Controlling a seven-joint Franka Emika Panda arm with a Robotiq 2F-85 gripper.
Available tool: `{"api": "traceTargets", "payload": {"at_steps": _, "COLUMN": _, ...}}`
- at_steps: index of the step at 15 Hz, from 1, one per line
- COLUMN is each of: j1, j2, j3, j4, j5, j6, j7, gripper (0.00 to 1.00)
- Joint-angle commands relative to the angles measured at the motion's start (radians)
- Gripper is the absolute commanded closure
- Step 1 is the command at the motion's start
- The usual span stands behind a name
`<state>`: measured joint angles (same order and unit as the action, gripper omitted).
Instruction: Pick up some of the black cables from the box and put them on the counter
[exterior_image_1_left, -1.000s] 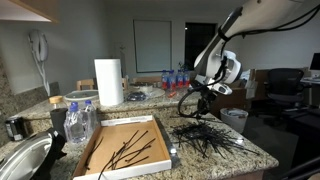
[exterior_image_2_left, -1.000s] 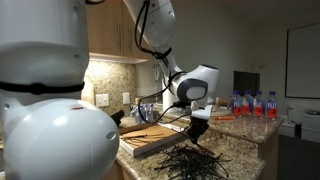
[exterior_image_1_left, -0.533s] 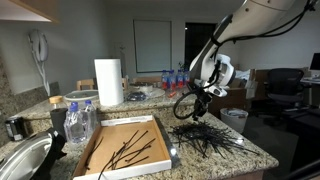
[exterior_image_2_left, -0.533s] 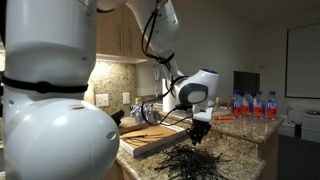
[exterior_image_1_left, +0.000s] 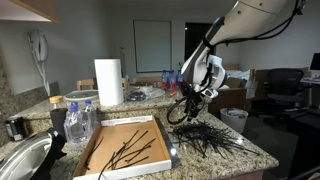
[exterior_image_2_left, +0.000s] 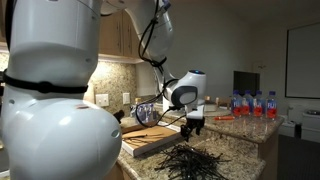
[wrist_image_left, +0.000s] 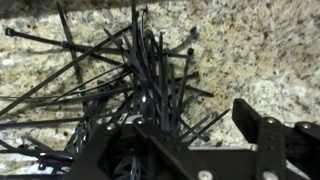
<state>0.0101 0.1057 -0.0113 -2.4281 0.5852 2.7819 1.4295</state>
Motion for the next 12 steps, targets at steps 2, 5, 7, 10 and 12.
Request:
{"api": "traceTargets", "payload": {"at_steps": 2, "j1": 0.111, "j2": -0.086, "j3": 0.024, "j4": -0.058, "j5": -0.263, "j6": 0.094, "j7": 0.151, "gripper": 0.0}}
{"api": "traceTargets", "payload": {"at_steps": 5, "j1": 0.181, "j2": -0.087, "j3": 0.033, "j4": 0.007, "j5": -0.531, "j6": 0.035, "j7": 0.298, "gripper": 0.0}}
{"api": "traceTargets", "payload": {"at_steps": 7, "j1": 0.19, "j2": -0.068, "j3": 0.077, "j4": 0.073, "j5": -0.597, "j6": -0.007, "j7": 0.296, "gripper": 0.0}}
{"api": "traceTargets", "payload": {"at_steps": 10, "j1": 0.202, "j2": -0.041, "j3": 0.121, "j4": 0.155, "j5": -0.605, "j6": -0.073, "j7": 0.241, "gripper": 0.0}}
{"api": "traceTargets", "payload": {"at_steps": 12, "j1": 0.202, "j2": -0.036, "j3": 0.171, "j4": 0.203, "j5": -0.447, "j6": -0.19, "j7": 0.054, "gripper": 0.0}}
